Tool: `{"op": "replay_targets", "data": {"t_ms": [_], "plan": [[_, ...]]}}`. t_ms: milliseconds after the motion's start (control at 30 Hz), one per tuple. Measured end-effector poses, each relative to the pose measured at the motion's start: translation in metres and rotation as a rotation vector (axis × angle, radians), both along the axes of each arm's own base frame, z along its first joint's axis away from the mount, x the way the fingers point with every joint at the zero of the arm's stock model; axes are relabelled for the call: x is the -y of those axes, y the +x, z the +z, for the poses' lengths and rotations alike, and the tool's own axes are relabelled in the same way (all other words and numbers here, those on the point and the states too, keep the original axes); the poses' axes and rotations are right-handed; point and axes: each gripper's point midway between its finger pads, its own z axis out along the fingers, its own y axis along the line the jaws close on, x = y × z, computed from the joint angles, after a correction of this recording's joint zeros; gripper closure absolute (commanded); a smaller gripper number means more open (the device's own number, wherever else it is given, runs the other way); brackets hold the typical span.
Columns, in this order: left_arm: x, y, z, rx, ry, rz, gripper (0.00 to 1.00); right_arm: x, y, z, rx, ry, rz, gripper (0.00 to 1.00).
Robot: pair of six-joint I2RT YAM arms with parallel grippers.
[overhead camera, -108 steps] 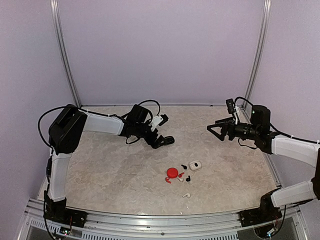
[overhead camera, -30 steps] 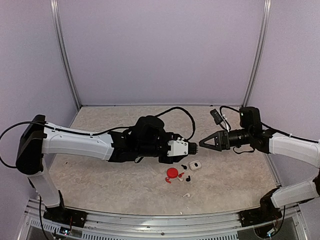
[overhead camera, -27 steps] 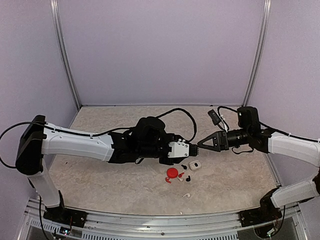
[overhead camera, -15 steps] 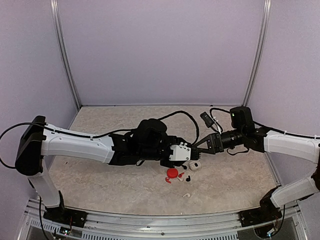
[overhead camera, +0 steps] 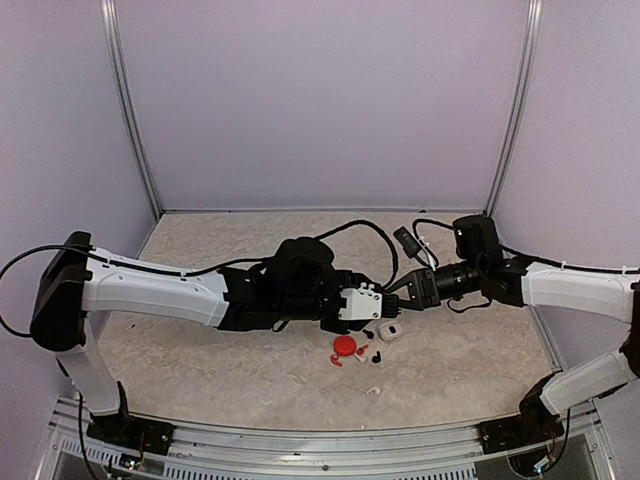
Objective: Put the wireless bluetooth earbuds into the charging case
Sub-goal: Pass from the left arm to the right
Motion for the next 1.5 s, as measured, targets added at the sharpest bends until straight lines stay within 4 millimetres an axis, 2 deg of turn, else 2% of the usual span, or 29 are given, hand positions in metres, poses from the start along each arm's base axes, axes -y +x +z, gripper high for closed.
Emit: {"op": "replay_targets", "data": {"t_ms": [167,667,1200,1500], "plan": [[0.000,0.004,0.004,0.008,-0.014,0.024,0.58,0.002,0.000,-0.003,-0.003,0.015,-0.023,0.48],[0.002,0.009,0.024,0.021,-0.089,0.053,0.58,0.001,0.010,0.008,0.024,0.080,-0.095,0.62],[0.002,0.019,0.039,0.027,-0.159,0.116,0.58,0.001,0.013,0.018,0.044,0.163,-0.125,0.68],[0.004,0.020,0.046,0.034,-0.190,0.118,0.58,-0.001,0.014,0.027,0.058,0.196,-0.131,0.67]]}}
